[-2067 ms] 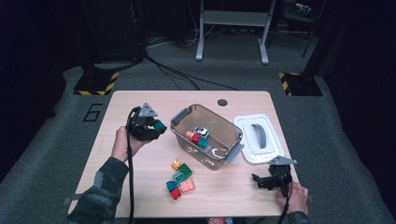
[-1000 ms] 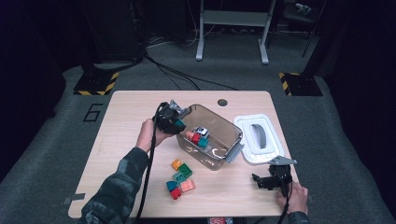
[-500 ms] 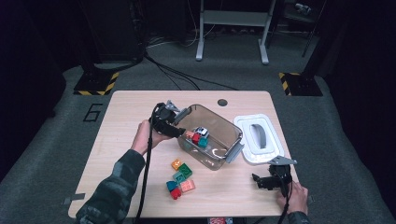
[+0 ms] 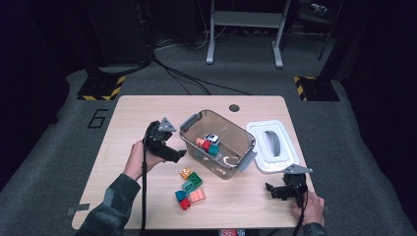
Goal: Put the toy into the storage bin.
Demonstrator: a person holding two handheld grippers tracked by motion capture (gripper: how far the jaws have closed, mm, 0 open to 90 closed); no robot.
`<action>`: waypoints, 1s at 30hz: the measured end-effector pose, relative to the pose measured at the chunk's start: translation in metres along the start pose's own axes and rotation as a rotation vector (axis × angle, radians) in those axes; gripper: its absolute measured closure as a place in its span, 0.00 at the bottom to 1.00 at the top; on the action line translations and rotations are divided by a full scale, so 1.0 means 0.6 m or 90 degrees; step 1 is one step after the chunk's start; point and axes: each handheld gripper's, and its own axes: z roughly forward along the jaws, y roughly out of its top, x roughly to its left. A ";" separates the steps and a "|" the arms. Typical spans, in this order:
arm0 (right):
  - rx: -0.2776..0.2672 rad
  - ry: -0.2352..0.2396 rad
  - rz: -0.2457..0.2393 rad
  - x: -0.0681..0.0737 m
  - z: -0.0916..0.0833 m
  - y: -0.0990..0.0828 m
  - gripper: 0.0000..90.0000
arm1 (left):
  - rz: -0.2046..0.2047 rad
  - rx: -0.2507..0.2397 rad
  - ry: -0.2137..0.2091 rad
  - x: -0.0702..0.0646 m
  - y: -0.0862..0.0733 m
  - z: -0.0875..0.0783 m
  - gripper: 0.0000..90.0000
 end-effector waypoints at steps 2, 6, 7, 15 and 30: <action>0.000 0.000 0.000 0.000 0.000 0.000 0.00 | -0.006 0.008 -0.002 -0.002 -0.017 0.003 0.03; 0.000 0.000 0.000 0.000 0.000 0.000 0.00 | -0.027 0.018 -0.002 -0.010 -0.062 0.013 0.02; 0.000 0.000 0.000 0.000 0.000 0.000 0.00 | -0.028 0.024 -0.004 -0.013 -0.070 0.016 0.02; 0.000 -0.001 -0.001 0.000 0.000 0.000 0.00 | -0.021 0.047 -0.035 -0.051 -0.120 0.042 0.01; 0.000 0.000 -0.001 0.000 0.000 0.000 0.00 | -0.021 0.071 -0.089 -0.099 -0.166 0.075 0.01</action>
